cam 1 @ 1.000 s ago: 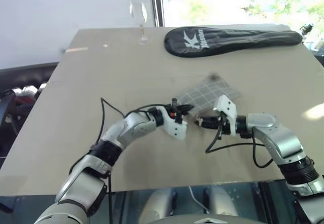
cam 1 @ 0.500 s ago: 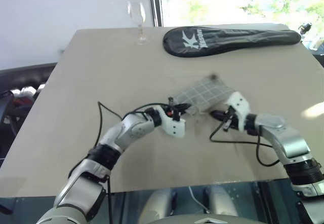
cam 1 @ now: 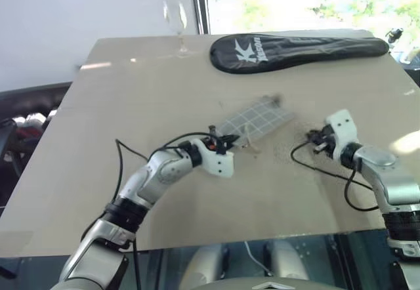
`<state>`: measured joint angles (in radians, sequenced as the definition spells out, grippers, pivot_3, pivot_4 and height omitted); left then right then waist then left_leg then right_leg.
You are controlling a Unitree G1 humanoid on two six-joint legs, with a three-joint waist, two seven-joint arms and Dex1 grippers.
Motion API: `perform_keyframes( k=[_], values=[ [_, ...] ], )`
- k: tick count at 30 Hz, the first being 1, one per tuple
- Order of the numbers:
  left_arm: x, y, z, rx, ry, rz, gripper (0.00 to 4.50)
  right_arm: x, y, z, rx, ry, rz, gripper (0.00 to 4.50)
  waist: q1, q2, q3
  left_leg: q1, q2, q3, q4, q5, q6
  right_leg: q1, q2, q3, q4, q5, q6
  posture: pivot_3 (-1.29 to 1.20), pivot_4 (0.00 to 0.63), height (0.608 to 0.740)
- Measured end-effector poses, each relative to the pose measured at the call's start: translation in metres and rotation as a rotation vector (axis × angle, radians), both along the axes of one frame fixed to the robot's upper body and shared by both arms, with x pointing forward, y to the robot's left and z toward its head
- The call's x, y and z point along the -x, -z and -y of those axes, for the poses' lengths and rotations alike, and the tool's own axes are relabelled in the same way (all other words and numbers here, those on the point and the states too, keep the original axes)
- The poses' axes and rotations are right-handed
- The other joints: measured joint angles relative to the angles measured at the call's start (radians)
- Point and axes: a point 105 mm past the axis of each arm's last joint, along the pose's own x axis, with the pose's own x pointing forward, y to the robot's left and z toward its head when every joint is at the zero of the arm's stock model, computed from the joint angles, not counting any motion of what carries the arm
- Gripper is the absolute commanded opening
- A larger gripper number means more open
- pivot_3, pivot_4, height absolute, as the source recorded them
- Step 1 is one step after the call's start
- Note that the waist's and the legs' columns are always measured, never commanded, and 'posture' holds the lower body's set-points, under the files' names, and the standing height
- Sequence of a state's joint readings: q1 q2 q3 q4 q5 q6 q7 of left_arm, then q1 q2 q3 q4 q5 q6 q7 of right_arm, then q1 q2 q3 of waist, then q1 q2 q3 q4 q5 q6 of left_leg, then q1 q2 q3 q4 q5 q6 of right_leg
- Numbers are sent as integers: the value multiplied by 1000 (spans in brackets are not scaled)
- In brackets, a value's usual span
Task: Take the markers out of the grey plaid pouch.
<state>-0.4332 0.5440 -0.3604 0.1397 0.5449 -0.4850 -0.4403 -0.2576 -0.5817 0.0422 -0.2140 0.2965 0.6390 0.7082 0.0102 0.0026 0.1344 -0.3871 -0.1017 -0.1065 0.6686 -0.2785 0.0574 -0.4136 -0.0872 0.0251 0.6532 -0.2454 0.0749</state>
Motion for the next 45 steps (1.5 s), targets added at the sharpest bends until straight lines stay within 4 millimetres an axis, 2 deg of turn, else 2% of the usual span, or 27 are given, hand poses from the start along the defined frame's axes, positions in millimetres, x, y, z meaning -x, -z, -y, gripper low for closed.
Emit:
perform_keyframes(
  k=[5, 7, 9, 12, 16, 17, 19, 22, 23, 29, 31, 33, 36, 41, 43, 45],
  values=[
    [0, 0, 2, 8, -2, -5, 0, 26, -1, -49, -55, -218, -52, 2380, 2, 0, 0, 0, 0, 0, 1, 0, 0, 0, 0, 0, 0, 0, 0, 0, 150, 740],
    [0, 0, 3, 10, -2, -7, 0, 28, -4, -58, -62, -257, -46, 2380, 3, -1, 0, 0, 0, 0, 1, 0, 0, 0, 0, -1, 0, 0, 0, 0, 150, 740],
    [0, 1, 4, 10, -1, -12, 0, 27, -5, -62, -61, -267, -40, 2380, 3, -1, 0, 0, 0, -1, 1, 0, 0, 0, 0, -1, 0, 0, 0, 0, 150, 740],
    [1, -1, 8, 16, 8, -12, 0, 14, -9, -73, -71, -243, -15, 2380, -1, -1, 1, 0, 0, 0, 1, 0, 0, 0, 0, 0, 1, 0, 0, 0, 150, 740],
    [3, -4, 11, 21, 19, -2, 0, 5, -5, -76, -59, -209, -17, 2380, 2, -1, 1, 0, 0, 0, 0, 0, 0, -1, 0, -1, 0, 0, 0, 0, 150, 740],
    [3, -5, 12, 21, 21, 0, 0, 5, -4, -77, -60, -204, -19, 1995, 2, -1, 1, 0, -1, 0, 0, 0, 0, -1, 0, -1, 0, 0, 0, 0, 150, 740],
    [3, -5, 12, 21, 21, 0, 0, 4, -3, -77, -62, -201, -24, 1703, 2, -1, 1, 0, -1, 0, 0, 0, 0, -1, 0, -1, 0, 0, 0, 0, 150, 740],
    [3, -5, 11, 21, 21, -1, 0, 4, -3, -77, -62, -204, -26, 414, 1, -1, 1, 0, 0, -1, 0, 0, 0, -1, 0, -1, 0, 0, 0, 0, 150, 740],
    [3, -5, 11, 21, 21, -1, 0, 5, -3, -77, -62, -206, -26, 197, 1, -1, 1, 0, 0, -1, 0, 0, 0, -1, 0, -1, 0, 0, 0, 0, 150, 740],
    [3, -5, 12, 21, 21, -1, 0, 6, -1, -74, -52, -204, -41, 197, 1, -1, 1, 0, 0, 0, 0, 0, 0, -1, 0, -1, 0, 0, 0, 0, 150, 740],
    [3, -5, 12, 21, 21, -1, 0, 3, 0, -69, -47, -164, -33, 197, 1, -1, 1, 0, 0, 0, 0, 0, 0, -1, 0, -1, 0, 0, 0, 0, 150, 740],
    [3, -4, 12, 23, 16, -5, 0, -14, 0, -47, -26, -15, 0, 197, 3, -1, 1, 0, -1, 0, 1, 0, 0, 0, 1, -1, 0, 0, 0, 0, 150, 740],
    [3, -1, 10, 25, 3, -20, 0, -42, 5, 14, 38, 317, 34, 197, 4, -1, 1, 0, -1, -1, 1, 0, 0, -1, 1, -1, 0, 0, 0, 0, 150, 740],
    [3, -3, 13, 49, 7, -25, 0, -59, 4, 72, 39, 656, 70, 197, -3, -1, 1, 0, 0, 1, 0, 0, 0, -1, 0, 1, 1, 0, 0, 0, 150, 740],
    [3, -3, 12, 47, 3, -26, 0, -58, 2, 84, 35, 707, 77, 197, -4, -1, 1, 0, 0, 1, 0, 0, 0, -1, 1, 1, 1, 0, 0, 0, 150, 740],
    [3, -3, 12, 48, 1, -27, 0, -57, 1, 79, 18, 668, 71, 745, -12, -1, 1, 0, 0, 2, 0, 0, 0, -1, 0, 2, 1, 0, 0, 0, 150, 740]
  ],
)
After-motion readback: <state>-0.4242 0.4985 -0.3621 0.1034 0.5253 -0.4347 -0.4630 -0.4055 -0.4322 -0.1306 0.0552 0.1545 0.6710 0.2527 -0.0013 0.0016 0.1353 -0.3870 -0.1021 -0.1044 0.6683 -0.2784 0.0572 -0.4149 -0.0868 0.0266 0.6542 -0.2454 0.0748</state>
